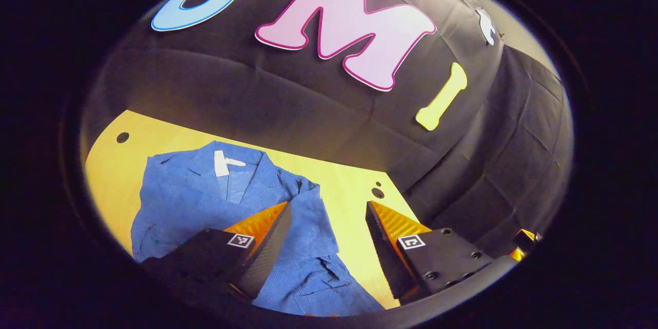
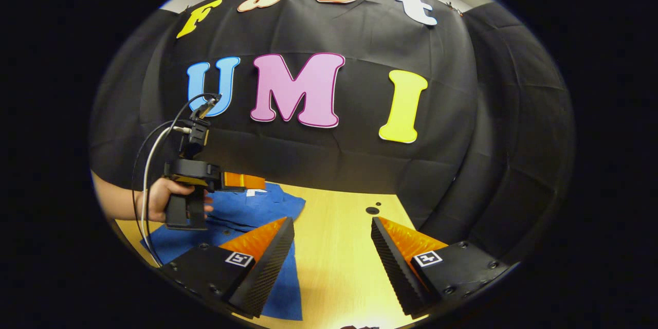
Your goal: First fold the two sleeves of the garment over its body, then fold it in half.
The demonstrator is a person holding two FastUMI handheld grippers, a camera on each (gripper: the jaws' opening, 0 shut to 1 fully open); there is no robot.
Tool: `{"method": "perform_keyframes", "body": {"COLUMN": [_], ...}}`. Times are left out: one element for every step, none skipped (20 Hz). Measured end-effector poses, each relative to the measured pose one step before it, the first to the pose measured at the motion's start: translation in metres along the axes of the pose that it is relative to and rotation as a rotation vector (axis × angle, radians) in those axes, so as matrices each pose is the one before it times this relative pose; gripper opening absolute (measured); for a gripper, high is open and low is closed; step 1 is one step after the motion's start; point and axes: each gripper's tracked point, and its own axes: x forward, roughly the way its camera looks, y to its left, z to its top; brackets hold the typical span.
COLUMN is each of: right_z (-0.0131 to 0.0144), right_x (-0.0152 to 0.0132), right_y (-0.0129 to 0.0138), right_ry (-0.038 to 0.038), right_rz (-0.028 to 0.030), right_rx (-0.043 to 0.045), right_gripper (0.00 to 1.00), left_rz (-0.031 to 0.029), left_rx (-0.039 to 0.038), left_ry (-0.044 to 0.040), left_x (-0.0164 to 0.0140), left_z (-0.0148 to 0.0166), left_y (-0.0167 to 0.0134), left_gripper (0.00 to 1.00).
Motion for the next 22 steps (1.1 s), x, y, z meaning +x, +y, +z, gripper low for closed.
{"method": "perform_keyframes", "body": {"right_z": [-0.00677, -0.00555, -0.00626, -0.0101, -0.01108, -0.01425, -0.0119, -0.01277, -0.01454, -0.018, -0.01521, -0.01784, -0.0127, -0.01322, -0.01115, -0.01047, -0.00824, -0.01032, -0.01005, -0.00796, -0.0044, -0.00625], "right_x": [-0.00154, -0.00149, -0.00227, -0.0023, -0.00085, -0.00187, -0.00152, 0.00104, 0.00161, 0.00235, 0.00317, 0.00327, 0.00588, 0.00817, 0.00746, 0.00704, 0.00878, 0.00895, 0.00783, 0.00748, 0.00762, 0.00378], "right_y": [0.00221, 0.00257, 0.00475, 0.00492, 0.00535, 0.00481, 0.00532, 0.00522, 0.00488, 0.00192, 0.00015, -0.00014, 0.00054, -0.00204, -0.00244, -0.0027, 0.0009, -0.00001, 0.00056, -0.00022, 0.00044, -0.00147], "right_ry": [0.01611, 0.01217, 0.01097, 0.02588, 0.02894, 0.03449, 0.02652, 0.02486, 0.0366, 0.04854, 0.03865, 0.04557, 0.02548, 0.03494, 0.03161, 0.03213, 0.03366, 0.04401, 0.04007, 0.03297, 0.01376, 0.03126], "right_rz": [0.00079, 0.00154, 0.00432, 0.00366, 0.00066, -0.00328, -0.00004, 0.00359, 0.00429, 0.00095, -0.00802, -0.00464, -0.00291, -0.00526, -0.01213, -0.00827, 0.00338, 0.00566, -0.00033, -0.00239, -0.01166, -0.01131], "right_rx": [0.00132, 0.00797, 0.0178, 0.02091, 0.01935, 0.01801, 0.01987, 0.01698, 0.01508, 0.01481, 0.01953, 0.02676, 0.0225, 0.01173, 0.0016, -0.00202, 0.00232, 0.00162, 0.00274, 0.00603, 0.01374, 0.00761], "right_gripper": [0.96, 0.96, 0.96, 0.96, 0.96, 0.96, 0.96, 0.96, 0.96, 0.96, 0.97, 0.97, 0.97, 0.98, 0.97, 0.96, 0.96, 0.98, 0.99, 0.99, 0.99, 0.99], "left_rz": [0.01392, 0.01627, 0.01797, 0.02224, 0.029, 0.037, 0.03966, 0.04148, 0.041, 0.02895, 0.01842, 0.03339, 0.04737, 0.03999, 0.0167, -0.00568, -0.00135, 0.00824, 0.00698, -0.00036, -0.00386, 0.01875], "left_rx": [0.01081, 0.00951, 0.01076, 0.01165, 0.01186, 0.01533, 0.02329, 0.02695, 0.02086, 0.006, 0.004, 0.00208, -0.00097, -0.01092, -0.02366, -0.02869, -0.02592, -0.01491, -0.00003, -0.0003, -0.00423, 0.00003], "left_ry": [0.00134, 0.00212, 0.00131, 0.00699, 0.01452, 0.02525, 0.02565, 0.02451, 0.02349, 0.0259, 0.03668, 0.05046, 0.05277, 0.05411, 0.04877, 0.03975, 0.02791, 0.01247, 0.00946, 0.02175, 0.03492, 0.02189], "left_x": [-0.00599, -0.01151, -0.01569, -0.01907, -0.02044, -0.02227, -0.02458, -0.02433, -0.02154, -0.01749, -0.01411, -0.00701, -0.0027, 0.00423, 0.00384, 0.00183, 0.00441, 0.00422, 0.00541, 0.00521, 0.00631, 0.00584], "left_z": [-0.00582, -0.00836, -0.01104, -0.01362, -0.01671, -0.02024, -0.02334, -0.02444, -0.02521, -0.02462, -0.02848, -0.02606, -0.02504, -0.02207, -0.01688, -0.01269, -0.00738, -0.00129, -0.00128, -0.00472, -0.0049, 0.00026], "left_y": [0.00386, 0.00464, 0.00843, 0.01125, 0.01415, 0.01801, 0.02005, 0.02127, 0.0224, 0.01997, 0.01855, 0.01979, 0.02208, 0.01943, 0.01169, 0.00295, 0.00197, 0.00004, -0.00072, -0.00315, -0.00405, 0.00083], "left_gripper": [0.85, 0.85, 0.85, 0.85, 0.85, 0.85, 0.85, 0.85, 0.85, 0.85, 0.84, 0.85, 0.85, 0.85, 0.85, 0.85, 0.85, 0.85, 0.85, 0.82, 0.85, 0.85]}}
